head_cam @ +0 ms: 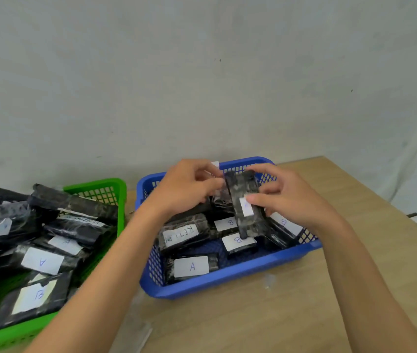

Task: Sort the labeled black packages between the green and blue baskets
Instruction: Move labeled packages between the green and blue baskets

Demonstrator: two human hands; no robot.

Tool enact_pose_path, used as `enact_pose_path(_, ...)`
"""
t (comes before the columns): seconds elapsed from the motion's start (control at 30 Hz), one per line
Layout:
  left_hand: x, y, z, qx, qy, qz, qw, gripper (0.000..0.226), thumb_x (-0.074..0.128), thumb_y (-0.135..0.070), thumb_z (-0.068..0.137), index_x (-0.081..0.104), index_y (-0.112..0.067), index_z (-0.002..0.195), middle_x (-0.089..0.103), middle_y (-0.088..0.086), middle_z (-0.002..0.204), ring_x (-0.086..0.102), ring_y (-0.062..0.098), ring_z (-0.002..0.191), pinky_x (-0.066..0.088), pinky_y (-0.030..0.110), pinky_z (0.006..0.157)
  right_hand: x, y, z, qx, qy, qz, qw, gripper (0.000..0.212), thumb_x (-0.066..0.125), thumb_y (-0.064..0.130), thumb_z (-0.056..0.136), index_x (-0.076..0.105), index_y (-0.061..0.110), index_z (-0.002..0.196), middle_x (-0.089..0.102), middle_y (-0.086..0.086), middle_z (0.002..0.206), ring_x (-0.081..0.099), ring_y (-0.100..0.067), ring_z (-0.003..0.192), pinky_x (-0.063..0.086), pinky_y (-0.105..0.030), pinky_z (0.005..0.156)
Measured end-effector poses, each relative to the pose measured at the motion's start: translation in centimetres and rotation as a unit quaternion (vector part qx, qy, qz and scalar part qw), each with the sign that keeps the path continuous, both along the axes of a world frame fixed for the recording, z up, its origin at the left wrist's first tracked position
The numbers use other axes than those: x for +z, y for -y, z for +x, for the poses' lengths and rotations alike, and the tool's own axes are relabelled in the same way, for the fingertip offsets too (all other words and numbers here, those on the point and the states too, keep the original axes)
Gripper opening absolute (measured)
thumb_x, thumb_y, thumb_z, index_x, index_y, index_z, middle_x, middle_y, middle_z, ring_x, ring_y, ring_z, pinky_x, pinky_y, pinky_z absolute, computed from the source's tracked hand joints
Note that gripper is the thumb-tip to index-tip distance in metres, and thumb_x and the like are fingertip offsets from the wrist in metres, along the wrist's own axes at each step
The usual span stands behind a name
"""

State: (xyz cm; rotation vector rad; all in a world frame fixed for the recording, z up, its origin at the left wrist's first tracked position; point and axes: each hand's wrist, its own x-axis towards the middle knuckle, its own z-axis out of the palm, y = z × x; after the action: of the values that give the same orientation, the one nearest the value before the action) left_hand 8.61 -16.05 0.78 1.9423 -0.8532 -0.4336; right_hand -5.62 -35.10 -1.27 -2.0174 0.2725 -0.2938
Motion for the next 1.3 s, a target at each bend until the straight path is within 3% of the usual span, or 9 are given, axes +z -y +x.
enact_pose_path(0.1,-0.3,-3.6,1.2,0.003,0.123,0.065,0.990,0.009,0.075,-0.019,0.088,0.074,-0.025,0.094,0.076,-0.003,0.085,0.070,0.015,0.080,0.056,0.033,0.077,-0.2,-0.1,-0.2,0.100,-0.082,-0.116,0.985,0.056,0.076,0.024,0.092,0.055,0.049,0.138,0.057,0.010,0.061,0.044,-0.007,0.056,0.039,-0.018,0.061)
enact_pose_path(0.23,-1.2,-6.5,0.1,-0.112,0.223,0.191,0.949,0.016,0.083,-0.024,0.081,0.075,-0.031,0.093,0.071,-0.011,0.078,0.064,0.003,0.073,0.050,0.020,0.071,-0.8,-0.9,0.6,0.107,-0.138,-0.254,0.951,0.063,0.066,0.025,0.099,0.042,0.052,0.150,0.064,0.001,0.073,0.059,-0.016,0.066,0.050,-0.038,0.071)
enact_pose_path(0.4,-3.7,-6.0,-1.9,-0.144,0.405,0.332,0.840,0.048,0.081,-0.049,0.077,0.059,-0.032,0.116,0.049,-0.010,0.110,0.048,0.016,0.105,0.041,0.034,0.084,-1.2,-1.3,1.1,0.051,-0.192,-0.360,0.912,0.061,0.066,0.025,0.098,0.044,0.049,0.150,0.068,-0.001,0.103,0.064,-0.021,0.088,0.051,-0.043,0.086)
enact_pose_path(0.47,-4.1,-5.8,-2.0,-0.104,0.423,0.344,0.831,0.056,0.085,-0.044,0.074,0.050,-0.025,0.114,0.044,-0.004,0.116,0.046,0.021,0.105,0.041,0.035,0.078,-1.0,-1.4,1.1,-0.001,-0.175,-0.404,0.898,0.060,0.077,0.026,0.090,0.055,0.043,0.143,0.065,0.003,0.113,0.060,-0.022,0.104,0.045,-0.043,0.093)
enact_pose_path(0.67,-3.3,-5.3,-0.9,-0.039,0.358,0.288,0.888,0.038,0.066,-0.002,0.082,0.038,-0.018,0.102,0.052,0.001,0.101,0.056,0.031,0.097,0.051,0.046,0.072,-0.6,-3.8,1.1,0.041,-0.031,-0.312,0.949,0.031,0.084,0.012,0.080,0.069,0.040,0.081,0.069,0.018,0.077,0.065,0.001,0.076,0.042,-0.009,0.066)
enact_pose_path(0.87,-1.2,-7.9,1.3,0.064,0.040,0.015,0.997,0.042,0.080,0.006,0.079,0.057,-0.017,0.107,0.077,0.004,0.092,0.073,0.024,0.082,0.059,0.038,0.081,-2.1,-6.2,2.2,0.152,-0.102,-0.292,0.939,0.021,0.087,0.024,0.079,0.076,0.030,0.097,0.075,0.016,0.088,0.067,0.006,0.083,0.047,-0.006,0.071)
enact_pose_path(0.97,-0.7,-9.0,1.9,0.094,-0.122,-0.128,0.980,0.033,0.071,0.012,0.085,0.058,-0.013,0.104,0.075,-0.001,0.076,0.069,0.018,0.069,0.055,0.032,0.066,-2.9,-7.1,2.8,0.158,-0.140,-0.351,0.912,0.043,0.088,0.045,0.074,0.073,0.029,0.111,0.074,0.014,0.105,0.065,-0.007,0.096,0.047,-0.026,0.090)
enact_pose_path(1.07,-0.7,-10.1,2.2,0.084,-0.222,-0.200,0.951,0.027,0.061,0.013,0.090,0.060,-0.012,0.101,0.069,0.004,0.083,0.067,0.021,0.075,0.055,0.035,0.075,-3.5,-7.5,3.3,0.164,-0.170,-0.387,0.892,0.060,0.086,0.059,0.068,0.068,0.031,0.117,0.072,0.013,0.105,0.061,-0.011,0.095,0.034,-0.035,0.091)
enact_pose_path(1.3,-0.6,-12.5,1.6,0.071,-0.250,-0.284,0.923,0.023,0.063,0.001,0.078,0.066,-0.008,0.099,0.070,0.015,0.098,0.068,0.020,0.080,0.059,0.026,0.073,-3.7,-7.6,3.6,0.185,-0.214,-0.383,0.879,0.038,0.086,0.050,0.075,0.073,0.034,0.106,0.066,0.017,0.079,0.056,-0.019,0.094,0.034,-0.040,0.099)
